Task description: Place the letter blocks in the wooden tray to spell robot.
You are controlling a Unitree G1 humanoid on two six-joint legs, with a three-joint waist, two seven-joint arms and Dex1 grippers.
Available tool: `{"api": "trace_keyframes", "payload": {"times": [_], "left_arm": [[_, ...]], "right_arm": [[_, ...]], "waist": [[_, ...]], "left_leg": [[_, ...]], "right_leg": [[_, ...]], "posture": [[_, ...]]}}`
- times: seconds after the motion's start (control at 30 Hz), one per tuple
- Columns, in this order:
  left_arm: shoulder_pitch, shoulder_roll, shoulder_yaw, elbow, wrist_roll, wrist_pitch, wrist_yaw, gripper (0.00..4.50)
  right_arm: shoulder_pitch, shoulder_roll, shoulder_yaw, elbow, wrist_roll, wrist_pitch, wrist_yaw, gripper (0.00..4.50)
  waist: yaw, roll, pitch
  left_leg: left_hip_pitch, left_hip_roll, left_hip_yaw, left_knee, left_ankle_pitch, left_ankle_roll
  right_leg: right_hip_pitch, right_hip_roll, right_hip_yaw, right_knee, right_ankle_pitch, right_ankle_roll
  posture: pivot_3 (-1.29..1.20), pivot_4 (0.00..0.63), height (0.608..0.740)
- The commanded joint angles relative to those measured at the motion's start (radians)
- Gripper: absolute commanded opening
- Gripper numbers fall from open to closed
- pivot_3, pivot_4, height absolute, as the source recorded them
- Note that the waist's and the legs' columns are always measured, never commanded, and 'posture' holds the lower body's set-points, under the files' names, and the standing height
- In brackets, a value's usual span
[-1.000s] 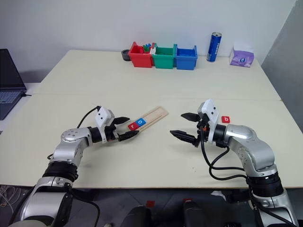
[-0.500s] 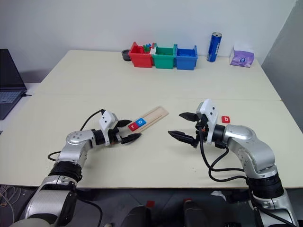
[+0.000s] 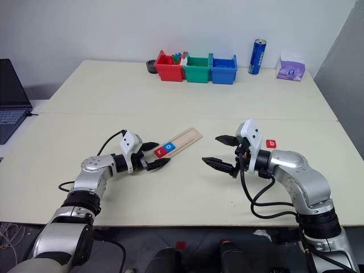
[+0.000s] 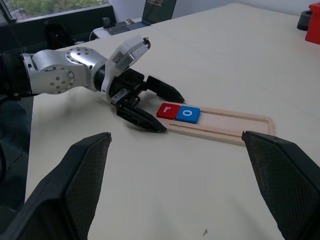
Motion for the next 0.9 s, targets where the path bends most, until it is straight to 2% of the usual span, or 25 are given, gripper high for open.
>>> {"api": "trace_keyframes", "payload": {"times": [0.03, 0.17, 0.47, 0.63, 0.77, 0.9], "left_arm": [[-0.009, 0.003, -0.002, 0.011, 0.016, -0.009, -0.002, 4.31], [-0.008, 0.001, 0.004, 0.010, 0.008, -0.005, -0.018, 3.37], [-0.011, -0.001, -0.003, 0.002, 0.014, -0.026, -0.034, 3.38], [0.064, -0.003, -0.086, -0.136, 0.013, -0.049, -0.213, 3.38], [0.095, 0.040, -0.124, -0.229, -0.004, -0.046, -0.345, 3.38], [0.082, 0.077, -0.135, -0.232, -0.011, -0.061, -0.438, 3.38]], "right_arm": [[-0.012, -0.008, -0.019, -0.030, 0.009, -0.013, 0.000, 4.49], [-0.013, -0.009, -0.019, -0.026, 0.008, -0.015, 0.001, 4.50], [-0.013, -0.012, -0.022, -0.016, 0.007, -0.019, 0.005, 4.50], [-0.001, -0.048, -0.007, -0.031, -0.004, -0.036, 0.044, 4.50], [0.022, -0.089, 0.005, -0.066, 0.006, -0.040, 0.089, 4.50], [0.045, -0.112, 0.001, -0.088, 0.019, -0.036, 0.113, 4.50]], "waist": [[0.000, 0.000, 0.000], [0.000, 0.000, 0.000], [0.000, 0.000, 0.000], [0.000, 0.000, 0.000], [0.002, 0.000, 0.000], [0.000, 0.000, 0.000]], "left_leg": [[0.000, 0.000, 0.000, 0.000, 0.000, 0.000], [0.000, 0.000, 0.000, 0.000, 0.000, 0.000], [0.000, 0.000, 0.000, 0.000, 0.000, 0.000], [0.000, 0.000, 0.000, 0.000, 0.000, 0.000], [0.000, 0.000, 0.000, 0.000, 0.000, 0.000], [0.000, 0.000, 0.000, 0.000, 0.000, 0.000]], "right_leg": [[0.000, 0.000, 0.000, 0.000, 0.000, 0.000], [0.000, 0.000, 0.000, 0.000, 0.000, 0.000], [0.000, 0.000, 0.000, 0.000, 0.000, 0.000], [0.000, 0.000, 0.000, 0.000, 0.000, 0.000], [0.000, 0.000, 0.000, 0.000, 0.000, 0.000], [0.000, 0.000, 0.000, 0.000, 0.000, 0.000]], "posture": [[0.00, 0.150, 0.740], [0.00, 0.150, 0.740], [0.00, 0.150, 0.740], [0.00, 0.150, 0.740], [0.00, 0.150, 0.740], [0.00, 0.150, 0.740]]}}
